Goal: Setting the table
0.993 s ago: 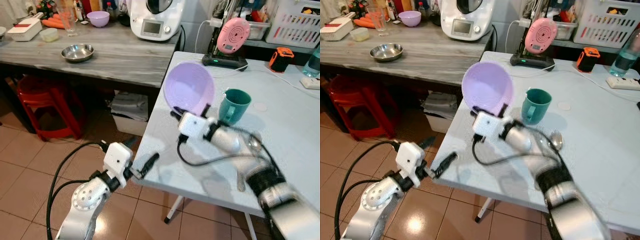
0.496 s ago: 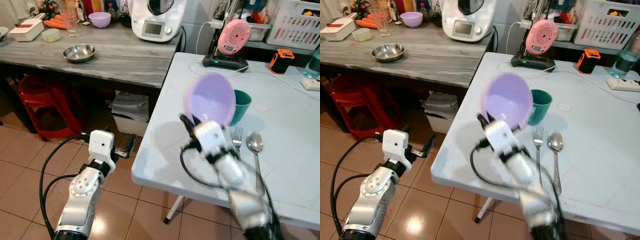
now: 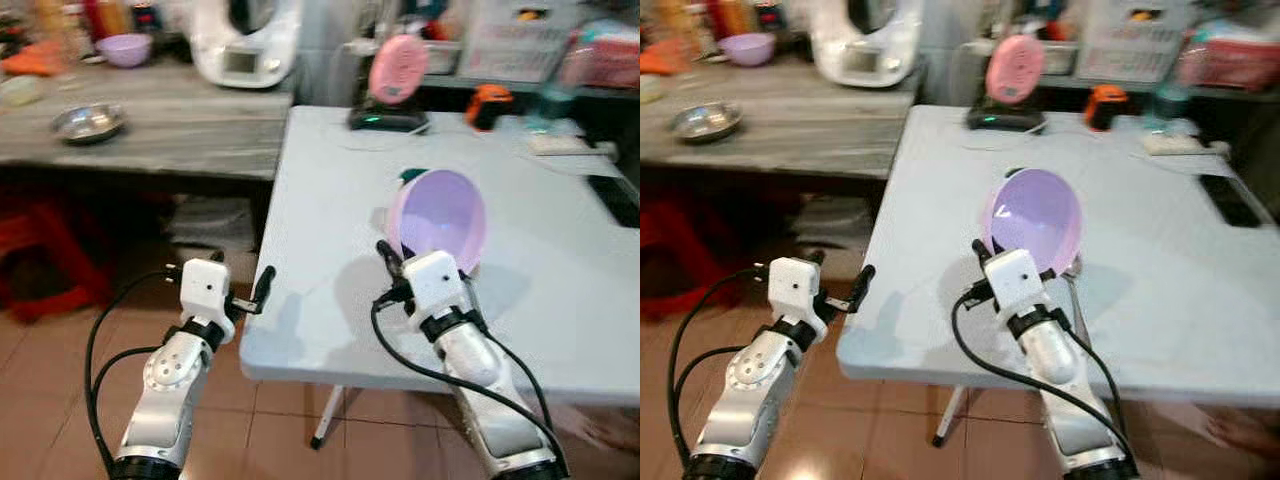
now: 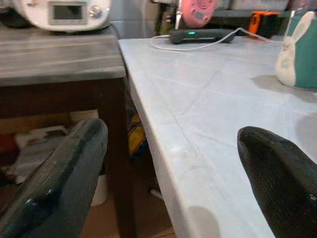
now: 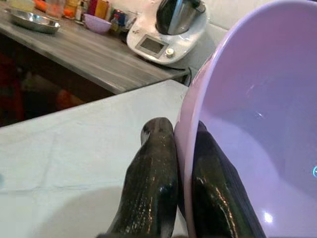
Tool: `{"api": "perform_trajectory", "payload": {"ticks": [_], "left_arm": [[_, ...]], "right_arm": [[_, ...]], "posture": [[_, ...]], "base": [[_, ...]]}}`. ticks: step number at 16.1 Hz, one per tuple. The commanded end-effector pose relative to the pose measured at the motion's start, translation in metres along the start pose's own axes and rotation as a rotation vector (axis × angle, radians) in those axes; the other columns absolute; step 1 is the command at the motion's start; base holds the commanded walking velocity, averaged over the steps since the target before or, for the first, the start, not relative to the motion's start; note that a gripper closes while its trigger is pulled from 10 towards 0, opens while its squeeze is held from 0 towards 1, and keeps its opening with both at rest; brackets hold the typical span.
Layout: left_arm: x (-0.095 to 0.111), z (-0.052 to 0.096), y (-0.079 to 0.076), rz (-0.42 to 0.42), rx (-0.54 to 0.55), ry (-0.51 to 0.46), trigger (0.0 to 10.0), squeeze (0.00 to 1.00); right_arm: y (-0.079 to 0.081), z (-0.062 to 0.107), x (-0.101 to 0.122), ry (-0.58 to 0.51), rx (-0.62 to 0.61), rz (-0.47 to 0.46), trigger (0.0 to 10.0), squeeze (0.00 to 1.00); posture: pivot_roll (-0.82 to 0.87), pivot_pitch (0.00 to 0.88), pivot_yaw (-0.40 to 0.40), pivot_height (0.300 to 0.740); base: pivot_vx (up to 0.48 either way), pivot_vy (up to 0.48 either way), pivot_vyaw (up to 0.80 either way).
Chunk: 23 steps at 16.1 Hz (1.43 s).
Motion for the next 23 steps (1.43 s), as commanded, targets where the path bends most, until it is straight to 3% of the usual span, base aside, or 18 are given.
{"api": "perform_trajectory", "payload": {"ticks": [1,6,15,23], "left_arm": [[0.002,0.0,0.004,-0.008,0.008,-0.004,10.0,0.0],[0.003,0.0,0.005,-0.011,0.015,-0.012,10.0,0.0],[0.005,-0.004,0.006,-0.024,0.022,-0.018,10.0,0.0],[0.003,-0.004,0.003,-0.021,0.011,-0.012,10.0,0.0]], "right_arm": [[-0.002,-0.004,0.01,-0.033,-0.006,0.005,10.0,0.0],[0.006,-0.005,0.017,-0.067,0.027,0.024,10.0,0.0],[0.004,-0.004,0.021,-0.08,0.013,0.015,10.0,0.0],[0.001,-0.003,0.016,-0.064,-0.001,0.021,10.0,0.0]], "posture": [[0.02,0.0,-0.014,0.74],[0.03,0.0,-0.014,0.74],[0.02,0.0,-0.004,0.74],[0.02,0.0,-0.005,0.74]], "base": [[0.0,0.322,-0.64],[0.0,0.337,0.0],[0.0,0.337,0.61],[0.0,0.341,0.0]]}}
Point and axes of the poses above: a point about 5 cm out from each wrist's last joint towards the gripper, its own z axis pointing back from the gripper into the wrist, its own x axis along the axis of the wrist's last joint, y = z × x, the point moved 5 cm from there along -z, pointing out of the wrist towards the gripper, and after that the axes turned 11 degrees about z, right-handed, at the moved point
